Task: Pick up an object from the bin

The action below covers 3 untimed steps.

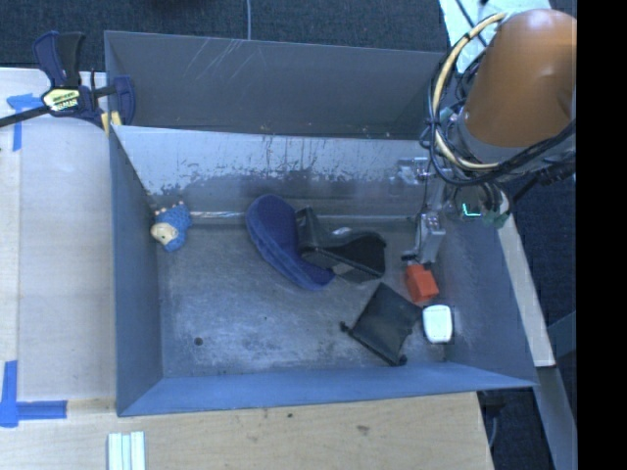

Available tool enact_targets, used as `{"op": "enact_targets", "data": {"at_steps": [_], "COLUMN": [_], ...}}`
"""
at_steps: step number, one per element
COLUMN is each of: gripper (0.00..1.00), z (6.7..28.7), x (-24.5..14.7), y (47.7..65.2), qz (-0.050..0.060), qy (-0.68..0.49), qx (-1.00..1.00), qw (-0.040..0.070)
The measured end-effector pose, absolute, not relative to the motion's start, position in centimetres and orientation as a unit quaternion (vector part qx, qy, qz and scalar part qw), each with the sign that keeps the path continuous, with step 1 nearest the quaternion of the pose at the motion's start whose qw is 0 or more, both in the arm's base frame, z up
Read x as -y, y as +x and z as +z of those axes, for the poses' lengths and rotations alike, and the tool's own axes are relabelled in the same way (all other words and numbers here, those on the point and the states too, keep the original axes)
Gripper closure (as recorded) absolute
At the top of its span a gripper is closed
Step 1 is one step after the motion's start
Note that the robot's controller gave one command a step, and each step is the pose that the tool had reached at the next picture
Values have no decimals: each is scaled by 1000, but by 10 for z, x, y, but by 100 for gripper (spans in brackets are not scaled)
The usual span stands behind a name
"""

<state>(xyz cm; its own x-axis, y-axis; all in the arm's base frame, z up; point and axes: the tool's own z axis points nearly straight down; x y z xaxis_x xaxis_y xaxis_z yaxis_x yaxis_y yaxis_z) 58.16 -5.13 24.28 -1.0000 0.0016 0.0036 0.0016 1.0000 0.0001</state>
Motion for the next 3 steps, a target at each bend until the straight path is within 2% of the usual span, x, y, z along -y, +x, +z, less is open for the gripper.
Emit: {"op": "enact_targets", "data": {"at_steps": [1,2,3], "gripper": [0,0,100], "z": [169,73,77], "x": [-7,-3,-3], "y": [579,600,602], "qz": [-2,0,1], "qy": [23,164,164], "qx": [1000,986,986], "qw": [2,-8,-10]}}
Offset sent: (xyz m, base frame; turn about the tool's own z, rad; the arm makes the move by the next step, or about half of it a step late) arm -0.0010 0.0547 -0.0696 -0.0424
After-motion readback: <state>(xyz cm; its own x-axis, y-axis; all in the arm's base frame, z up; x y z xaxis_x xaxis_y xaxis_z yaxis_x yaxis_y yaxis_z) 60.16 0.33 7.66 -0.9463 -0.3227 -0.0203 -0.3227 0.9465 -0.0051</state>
